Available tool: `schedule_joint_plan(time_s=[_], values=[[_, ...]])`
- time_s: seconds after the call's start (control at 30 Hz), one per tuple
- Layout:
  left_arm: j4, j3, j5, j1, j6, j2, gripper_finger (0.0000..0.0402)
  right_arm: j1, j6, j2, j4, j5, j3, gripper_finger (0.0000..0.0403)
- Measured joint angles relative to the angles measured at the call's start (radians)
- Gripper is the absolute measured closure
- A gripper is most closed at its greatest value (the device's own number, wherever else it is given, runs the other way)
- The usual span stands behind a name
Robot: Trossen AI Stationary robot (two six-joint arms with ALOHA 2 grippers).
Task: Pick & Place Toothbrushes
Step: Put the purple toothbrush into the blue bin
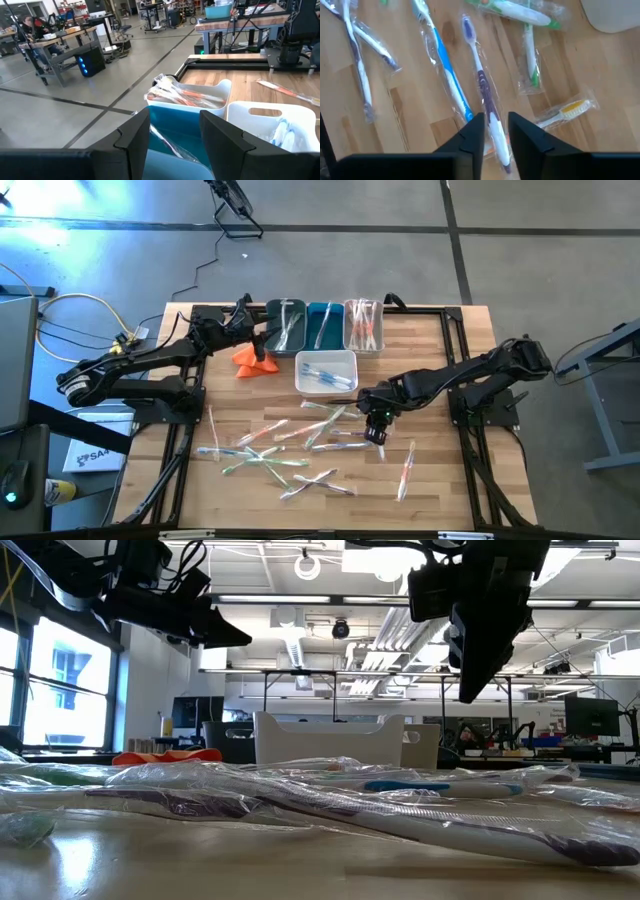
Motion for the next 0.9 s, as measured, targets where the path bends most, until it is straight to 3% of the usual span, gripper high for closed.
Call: schedule_joint_plan(time_s=[0.23, 0.9], values=[[-0.001, 0.000, 0.000, 0.000, 0.000, 0.000, 0.0235, 0.045, -0.172, 0.042, 0.008, 0.086, 0.000, 0.0275], [-0.008, 0.000, 0.000, 0.000, 0.000, 0.000, 0.0235, 0.069, -0.169, 0.274, 0.068, 0.058, 0.001, 0.0277]])
